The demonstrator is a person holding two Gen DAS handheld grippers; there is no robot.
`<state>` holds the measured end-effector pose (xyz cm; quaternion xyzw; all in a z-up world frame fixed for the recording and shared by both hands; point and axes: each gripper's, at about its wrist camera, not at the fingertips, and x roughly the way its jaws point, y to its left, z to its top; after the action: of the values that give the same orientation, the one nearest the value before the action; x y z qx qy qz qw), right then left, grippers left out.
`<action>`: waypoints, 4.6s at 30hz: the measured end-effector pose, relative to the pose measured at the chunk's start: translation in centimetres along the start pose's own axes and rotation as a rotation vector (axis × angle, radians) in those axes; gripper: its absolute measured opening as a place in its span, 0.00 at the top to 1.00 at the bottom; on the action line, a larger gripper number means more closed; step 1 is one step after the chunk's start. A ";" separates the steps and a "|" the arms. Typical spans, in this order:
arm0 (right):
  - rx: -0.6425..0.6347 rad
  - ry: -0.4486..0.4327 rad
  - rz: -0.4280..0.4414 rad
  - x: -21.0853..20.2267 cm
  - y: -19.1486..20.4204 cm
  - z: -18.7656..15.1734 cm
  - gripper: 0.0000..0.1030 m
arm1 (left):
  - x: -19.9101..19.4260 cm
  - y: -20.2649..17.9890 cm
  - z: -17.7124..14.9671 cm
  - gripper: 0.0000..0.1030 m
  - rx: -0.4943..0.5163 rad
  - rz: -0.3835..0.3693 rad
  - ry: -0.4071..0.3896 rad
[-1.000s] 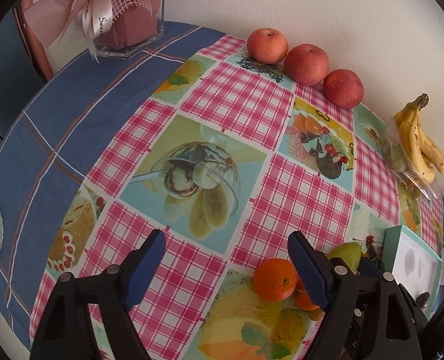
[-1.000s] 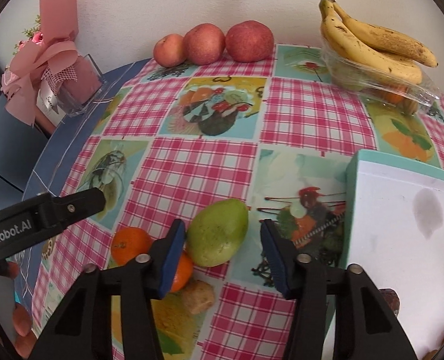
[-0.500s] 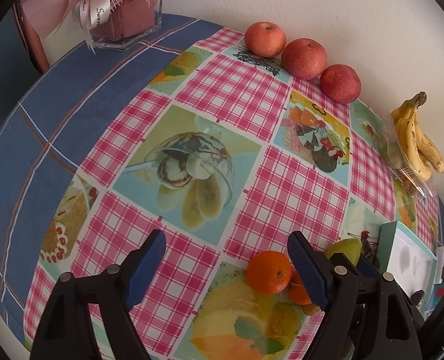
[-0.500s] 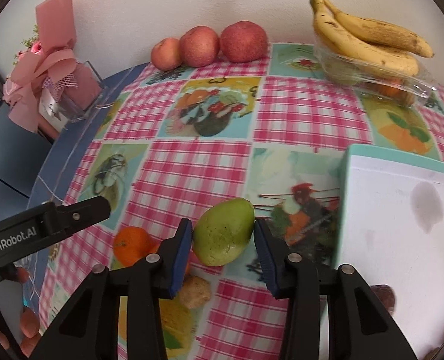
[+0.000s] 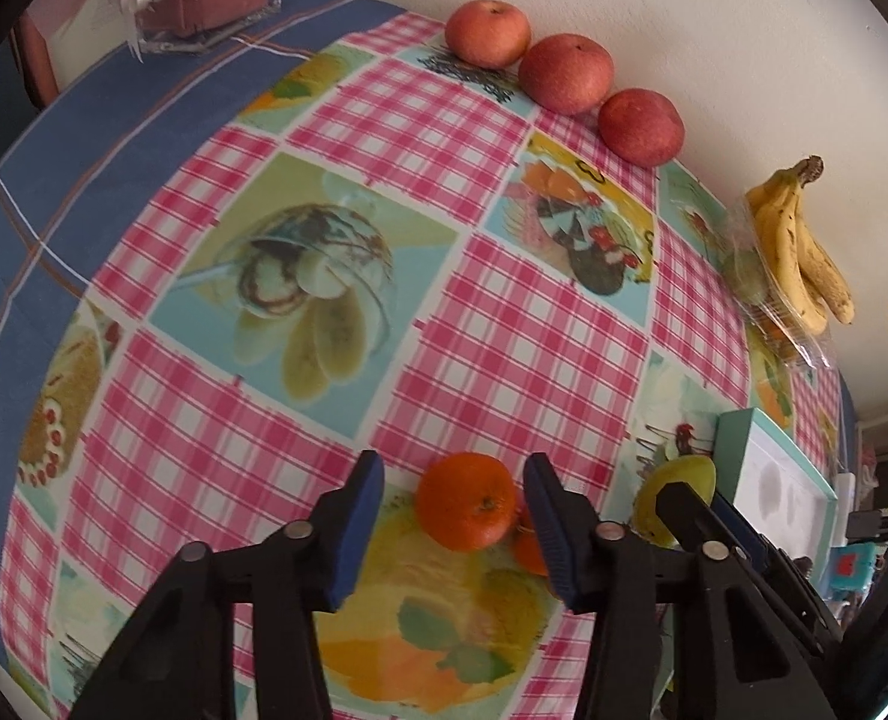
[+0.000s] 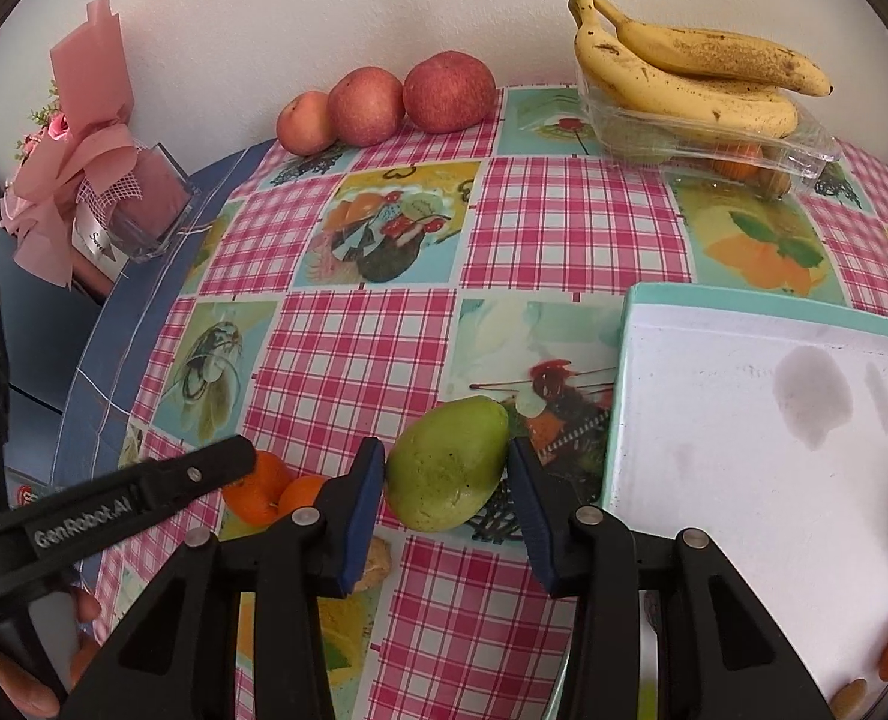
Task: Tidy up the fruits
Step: 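Grasp a green mango with the right tool while the left tool grasps a mandarin, then carry the mango in the right tool while the left tool carries the mandarin over the tray, then release the mango from the right tool while the left tool releases the mandarin in the tray, then move both open tools back toward the last kiwi and mandarin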
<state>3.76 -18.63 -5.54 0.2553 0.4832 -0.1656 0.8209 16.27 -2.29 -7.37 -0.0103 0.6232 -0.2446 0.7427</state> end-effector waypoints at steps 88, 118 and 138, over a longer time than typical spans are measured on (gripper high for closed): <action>0.437 -0.114 -0.222 -8.6 -24.1 -1.6 0.57 | 4.8 -20.8 -5.3 0.67 0.420 -0.060 -0.038; 0.332 -0.030 -0.350 -10.1 -21.2 -2.0 0.19 | 0.5 -14.9 -3.9 0.35 0.281 -0.008 -0.059; 0.306 -0.103 -0.293 -12.5 -14.8 -4.0 0.07 | -3.9 -4.8 -2.9 0.03 0.133 0.233 -0.129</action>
<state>-12.68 -28.08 -0.02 0.2955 0.4419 -0.3674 0.7632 11.52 -4.26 -2.87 0.0958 0.5538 -0.1963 0.8035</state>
